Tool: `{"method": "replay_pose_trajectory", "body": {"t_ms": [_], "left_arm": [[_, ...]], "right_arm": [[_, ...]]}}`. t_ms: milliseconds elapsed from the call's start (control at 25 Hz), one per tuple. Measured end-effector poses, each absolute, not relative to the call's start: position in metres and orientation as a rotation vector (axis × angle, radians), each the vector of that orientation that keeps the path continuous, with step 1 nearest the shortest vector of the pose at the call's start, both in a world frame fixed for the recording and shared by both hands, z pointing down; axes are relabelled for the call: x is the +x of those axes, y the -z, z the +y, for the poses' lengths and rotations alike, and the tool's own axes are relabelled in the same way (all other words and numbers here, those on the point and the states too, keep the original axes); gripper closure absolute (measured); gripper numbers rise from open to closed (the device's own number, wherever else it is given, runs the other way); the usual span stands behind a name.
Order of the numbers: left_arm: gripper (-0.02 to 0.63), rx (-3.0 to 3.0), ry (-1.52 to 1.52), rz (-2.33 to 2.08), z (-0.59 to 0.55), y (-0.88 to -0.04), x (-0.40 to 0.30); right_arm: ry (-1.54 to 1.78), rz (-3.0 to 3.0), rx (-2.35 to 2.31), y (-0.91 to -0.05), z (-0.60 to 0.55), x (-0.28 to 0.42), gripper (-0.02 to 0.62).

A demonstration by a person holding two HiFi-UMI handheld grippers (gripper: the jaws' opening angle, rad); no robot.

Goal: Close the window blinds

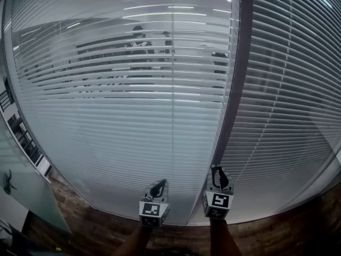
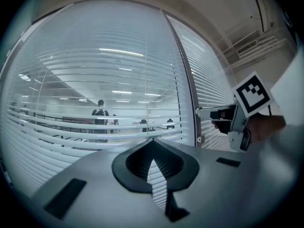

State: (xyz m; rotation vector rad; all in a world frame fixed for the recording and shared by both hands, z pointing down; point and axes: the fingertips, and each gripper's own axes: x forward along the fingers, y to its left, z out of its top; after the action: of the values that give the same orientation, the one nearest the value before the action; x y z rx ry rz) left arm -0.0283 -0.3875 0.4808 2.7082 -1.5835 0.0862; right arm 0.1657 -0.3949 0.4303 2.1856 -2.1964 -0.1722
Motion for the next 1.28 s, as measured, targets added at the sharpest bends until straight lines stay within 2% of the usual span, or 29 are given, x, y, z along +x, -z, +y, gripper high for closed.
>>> {"method": "replay_pose_trajectory", "body": {"t_ms": [480, 680, 1280], "left_arm": [[0.606, 2.711, -0.086, -1.574, -0.389, -0.483, -0.023], [0.606, 2.7, -0.08, -1.569, -0.388, -0.484, -0.023], [0.606, 2.715, -0.057, -1.531, -0.387, -0.48, -0.008]], "right_arm": [[0.216, -2.199, 2.132, -0.428, -0.395, 0.165, 0.468], [0.468, -1.994, 1.999, -0.426, -0.395, 0.159, 0.469], [0.948, -1.487, 1.503, -0.432, -0.395, 0.155, 0.469]]}}
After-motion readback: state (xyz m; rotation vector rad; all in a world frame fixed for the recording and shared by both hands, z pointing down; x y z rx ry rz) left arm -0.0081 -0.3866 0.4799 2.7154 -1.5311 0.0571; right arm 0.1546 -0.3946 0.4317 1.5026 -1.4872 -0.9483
